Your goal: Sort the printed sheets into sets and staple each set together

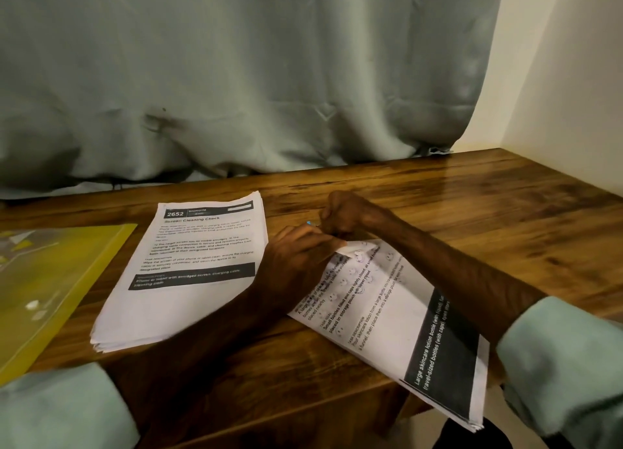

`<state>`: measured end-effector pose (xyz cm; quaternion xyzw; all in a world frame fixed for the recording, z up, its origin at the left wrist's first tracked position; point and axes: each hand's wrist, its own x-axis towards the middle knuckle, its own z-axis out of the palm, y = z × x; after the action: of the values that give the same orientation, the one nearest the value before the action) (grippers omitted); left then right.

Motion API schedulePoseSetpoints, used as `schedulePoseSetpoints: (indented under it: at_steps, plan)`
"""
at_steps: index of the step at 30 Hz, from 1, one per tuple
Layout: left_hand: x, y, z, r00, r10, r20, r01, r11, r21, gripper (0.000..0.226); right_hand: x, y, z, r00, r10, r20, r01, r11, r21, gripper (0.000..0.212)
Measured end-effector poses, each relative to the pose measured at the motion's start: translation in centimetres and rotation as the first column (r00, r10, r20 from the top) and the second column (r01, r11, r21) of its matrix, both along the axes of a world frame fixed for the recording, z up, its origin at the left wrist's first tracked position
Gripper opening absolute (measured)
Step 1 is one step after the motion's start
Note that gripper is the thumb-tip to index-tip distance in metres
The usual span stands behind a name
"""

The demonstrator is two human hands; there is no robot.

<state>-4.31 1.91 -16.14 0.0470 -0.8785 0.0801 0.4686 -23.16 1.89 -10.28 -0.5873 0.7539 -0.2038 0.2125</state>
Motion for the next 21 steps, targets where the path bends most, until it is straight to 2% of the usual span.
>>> schedulePoseSetpoints:
  at_steps: [4, 6, 7, 9, 10, 11, 13, 14, 16, 18, 21]
  plan:
    - [-0.2, -0.5, 0.0, 0.997, 0.052, -0.053, -0.048, 0.996, 0.074, 0.021, -2.0, 0.2, 0.1, 0.994, -0.088, 0.067, 0.091, 0.994, -0.055, 0.023]
    - [-0.4, -0.8, 0.2, 0.995, 0.08, -0.065, -0.071, 0.99, 0.125, 0.019, -4.1, 0.8, -0.1, 0.967, -0.139, 0.215, 0.161, 0.983, -0.089, 0.025]
    - [-0.6, -1.0, 0.4, 0.994, 0.085, -0.061, -0.074, 0.984, 0.163, 0.021, -5.4, 1.3, -0.2, 0.923, -0.147, 0.357, 0.188, 0.979, -0.084, 0.029]
    - [-0.7, -1.3, 1.1, 0.995, 0.096, -0.026, -0.087, 0.965, 0.249, 0.021, -7.8, 2.1, -0.6, 0.736, -0.153, 0.66, 0.247, 0.968, -0.051, 0.054]
    - [-0.9, -1.4, 1.7, 0.994, 0.111, -0.002, -0.105, 0.95, 0.294, 0.021, -8.8, 2.5, -0.7, 0.649, -0.151, 0.746, 0.269, 0.962, -0.04, 0.065]
    - [-1.0, -1.3, 2.4, 0.993, 0.117, 0.026, -0.119, 0.926, 0.359, 0.021, -9.5, 2.9, -0.9, 0.563, -0.121, 0.818, 0.285, 0.957, -0.054, 0.062]
    - [-1.5, -1.3, 4.0, 0.995, 0.072, 0.065, -0.095, 0.84, 0.533, 0.021, -10.2, 3.5, -0.7, 0.404, -0.047, 0.913, 0.298, 0.951, -0.083, 0.036]
    - [-1.8, -1.4, 4.8, 0.995, 0.034, 0.089, -0.081, 0.783, 0.616, 0.021, -10.4, 3.8, -0.7, 0.331, -0.031, 0.943, 0.296, 0.953, -0.073, 0.034]
    - [-2.8, -2.1, 6.2, 0.987, -0.022, 0.158, -0.101, 0.681, 0.725, 0.019, -11.0, 4.2, -0.8, 0.208, 0.004, 0.978, 0.25, 0.967, -0.057, 0.045]
    - [-3.6, -3.1, 7.0, 0.976, -0.056, 0.21, -0.135, 0.598, 0.79, 0.018, -11.0, 4.3, -0.9, 0.154, 0.04, 0.987, 0.205, 0.976, -0.072, 0.05]
    - [-5.0, -4.2, 7.1, 0.972, -0.112, 0.208, -0.13, 0.48, 0.868, 0.019, -10.9, 4.2, -1.5, 0.197, 0.048, 0.979, 0.171, 0.982, -0.083, 0.042]
